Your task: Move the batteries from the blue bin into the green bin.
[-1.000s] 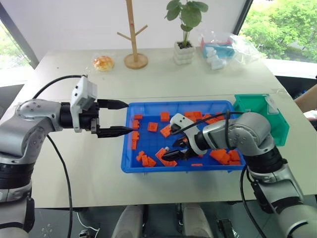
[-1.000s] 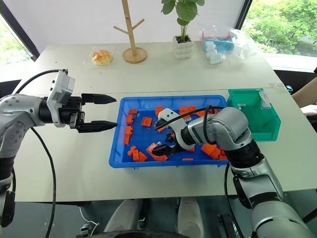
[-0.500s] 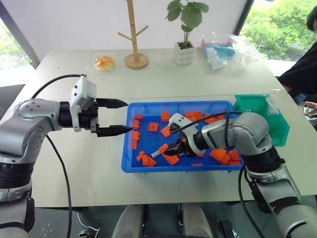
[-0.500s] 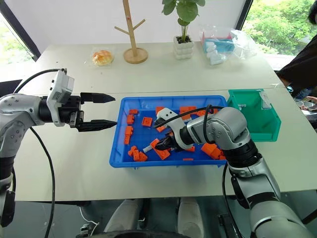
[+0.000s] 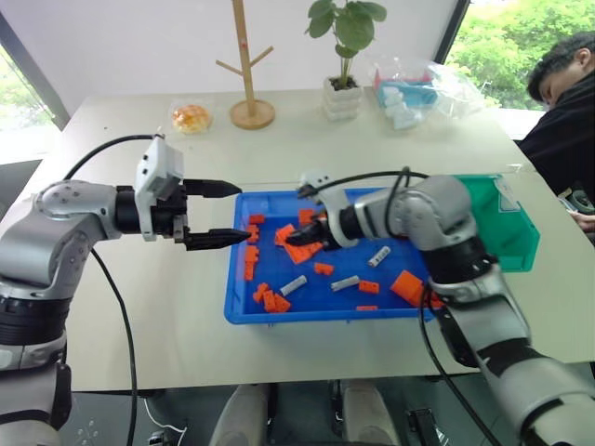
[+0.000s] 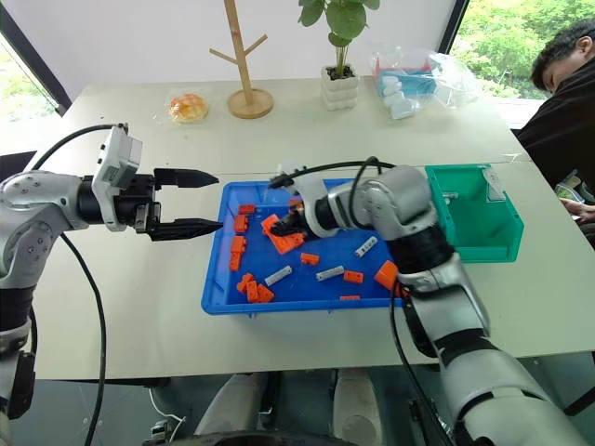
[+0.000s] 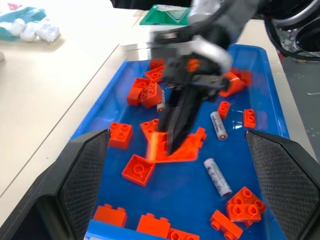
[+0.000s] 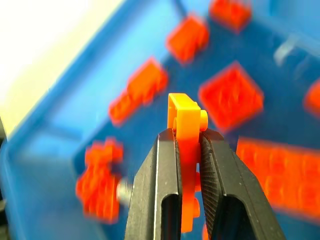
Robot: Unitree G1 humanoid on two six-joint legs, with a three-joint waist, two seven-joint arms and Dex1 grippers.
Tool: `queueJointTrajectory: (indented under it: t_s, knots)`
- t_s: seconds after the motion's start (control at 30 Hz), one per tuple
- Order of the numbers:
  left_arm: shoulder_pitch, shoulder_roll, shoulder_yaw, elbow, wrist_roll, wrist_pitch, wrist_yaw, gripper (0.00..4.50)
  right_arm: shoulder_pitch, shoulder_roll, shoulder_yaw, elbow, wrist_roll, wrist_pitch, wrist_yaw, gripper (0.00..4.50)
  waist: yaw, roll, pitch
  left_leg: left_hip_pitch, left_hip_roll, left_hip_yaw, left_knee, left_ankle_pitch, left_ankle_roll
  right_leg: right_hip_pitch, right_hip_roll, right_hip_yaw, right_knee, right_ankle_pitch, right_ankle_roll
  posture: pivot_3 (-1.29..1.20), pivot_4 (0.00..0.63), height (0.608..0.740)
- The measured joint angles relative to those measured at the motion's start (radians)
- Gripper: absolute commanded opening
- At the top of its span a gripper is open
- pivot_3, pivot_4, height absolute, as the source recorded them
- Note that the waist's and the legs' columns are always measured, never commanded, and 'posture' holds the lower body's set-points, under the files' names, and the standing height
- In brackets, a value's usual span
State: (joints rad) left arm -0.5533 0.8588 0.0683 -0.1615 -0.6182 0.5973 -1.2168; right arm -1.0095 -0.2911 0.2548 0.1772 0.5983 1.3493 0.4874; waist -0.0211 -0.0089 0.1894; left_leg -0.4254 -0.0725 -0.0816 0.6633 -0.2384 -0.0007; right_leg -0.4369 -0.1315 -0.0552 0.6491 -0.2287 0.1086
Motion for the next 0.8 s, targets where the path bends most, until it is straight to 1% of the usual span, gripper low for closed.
queueJointTrajectory:
  t_s: [0.07,0.17,0.23,0.3,0.47,0.6,0.7,0.8]
  knots:
    - [0.001,0.0,0.0,-0.003,0.0,0.0,0.002,4.5,-0.019,0.022,0.02,0.06,-0.039,-0.063,0.018,1.06,0.002,0.0,0.0,0.0,0.0,0.0,0.0,0.0,0.0,0.0,0.0,0.0,0.0,0.0,0.0,0.0,0.15,0.693]
    - [0.007,0.001,0.001,-0.01,-0.001,0.002,0.012,4.5,-0.034,0.036,0.066,0.136,-0.115,-0.18,0.055,2.44,0.004,0.0,0.0,0.0,-0.001,0.0,0.0,0.0,0.0,0.0,0.0,0.0,0.0,0.0,0.0,0.0,0.15,0.693]
    - [0.009,0.001,0.003,-0.012,-0.001,0.003,0.02,4.5,-0.034,0.034,0.087,0.164,-0.151,-0.23,0.087,2.44,0.003,0.0,0.0,-0.001,-0.001,0.0,0.0,0.0,0.0,0.0,0.0,0.0,0.0,0.0,0.0,0.0,0.15,0.693]
    - [0.011,0.001,0.004,-0.022,-0.002,0.003,0.025,4.5,-0.034,0.001,0.122,0.158,-0.188,-0.305,0.154,2.44,0.003,0.0,0.0,-0.001,-0.001,0.0,0.0,0.0,0.0,-0.001,0.0,0.0,0.0,0.0,0.0,0.0,0.15,0.693]
    - [0.032,0.001,0.007,-0.04,-0.004,0.005,0.034,4.5,-0.026,-0.159,0.178,0.033,-0.251,-0.508,0.399,2.44,0.001,0.0,0.0,-0.001,0.0,0.0,0.0,0.0,0.0,-0.001,0.0,0.0,0.0,0.0,0.0,0.0,0.15,0.693]
    - [0.032,0.002,0.008,-0.044,-0.004,0.004,0.035,4.5,0.064,-0.278,0.205,-0.105,-0.261,-0.684,0.635,2.44,0.002,0.0,0.001,-0.001,0.0,0.0,0.0,0.0,0.0,-0.001,0.001,0.0,0.0,0.0,0.0,0.0,0.15,0.693]
    - [0.032,0.002,0.006,-0.047,-0.004,0.004,0.025,4.5,0.105,-0.303,0.228,-0.118,-0.306,-0.806,0.72,2.44,-0.001,0.0,0.001,-0.001,0.0,0.0,0.0,0.0,-0.001,-0.001,0.001,0.0,0.0,0.0,0.0,0.0,0.15,0.693]
    - [0.032,0.002,0.005,-0.051,-0.004,0.004,0.019,4.5,0.136,-0.316,0.242,-0.116,-0.356,-0.908,0.775,2.44,0.002,0.0,0.001,-0.001,0.001,0.0,0.0,0.0,-0.001,-0.001,0.001,0.0,0.0,0.0,0.0,0.0,0.15,0.693]
